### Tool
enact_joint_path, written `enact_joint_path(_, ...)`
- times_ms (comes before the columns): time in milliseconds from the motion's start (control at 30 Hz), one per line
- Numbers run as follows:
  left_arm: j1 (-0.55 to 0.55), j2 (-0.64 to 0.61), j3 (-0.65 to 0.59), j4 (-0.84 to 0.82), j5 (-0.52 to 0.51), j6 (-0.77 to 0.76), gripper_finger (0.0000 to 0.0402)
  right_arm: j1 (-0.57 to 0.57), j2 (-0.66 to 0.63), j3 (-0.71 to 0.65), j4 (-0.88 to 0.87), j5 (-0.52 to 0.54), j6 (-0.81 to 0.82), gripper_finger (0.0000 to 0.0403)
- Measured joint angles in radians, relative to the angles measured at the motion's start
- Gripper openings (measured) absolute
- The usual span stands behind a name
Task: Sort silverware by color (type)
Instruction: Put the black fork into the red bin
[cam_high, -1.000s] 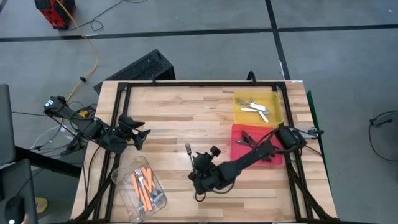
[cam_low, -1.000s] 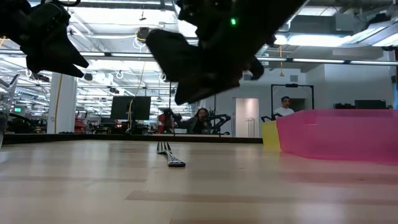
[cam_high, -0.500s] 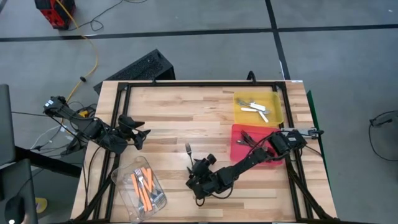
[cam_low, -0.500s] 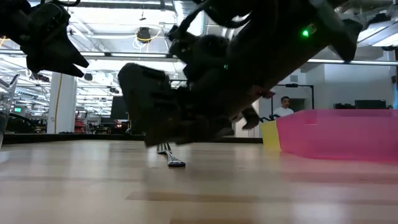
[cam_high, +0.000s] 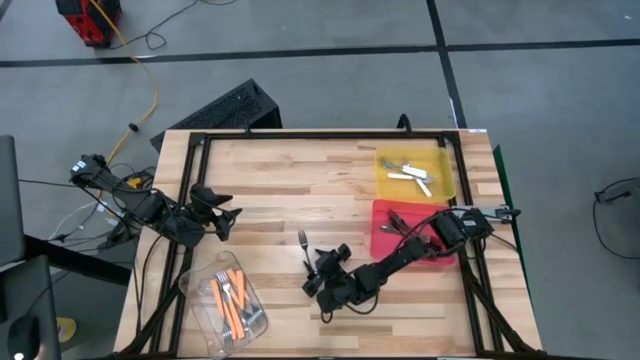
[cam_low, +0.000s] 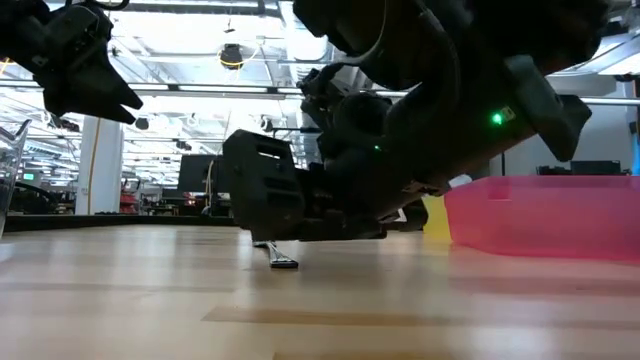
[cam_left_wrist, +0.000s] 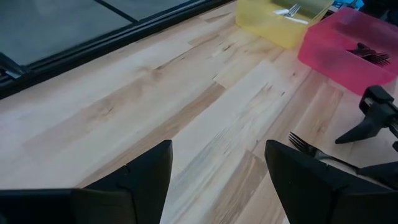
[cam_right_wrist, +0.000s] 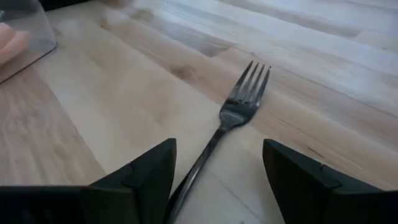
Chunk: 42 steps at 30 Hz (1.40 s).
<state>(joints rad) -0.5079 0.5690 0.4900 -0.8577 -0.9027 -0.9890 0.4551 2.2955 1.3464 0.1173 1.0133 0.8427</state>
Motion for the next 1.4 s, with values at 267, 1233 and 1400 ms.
enact_joint_path(267,0.0,0.0,0.0,0.0,-0.005,0.0,0.0242,-0.051,0.003,0.003,-0.005,-0.134,0.01,0.0264)
enact_joint_path(1233,0.0,0.0,0.0,0.0,-0.015,-0.001,0.0242,-0.075,-0.079,-0.005,-0.125,-0.259,-0.039,0.0028)
enact_joint_path(1400,0.0,0.0,0.0,0.0,-0.02,-0.001,0.0242,-0.075,-0.137,-0.002,-0.093,-0.238,-0.126,0.0028)
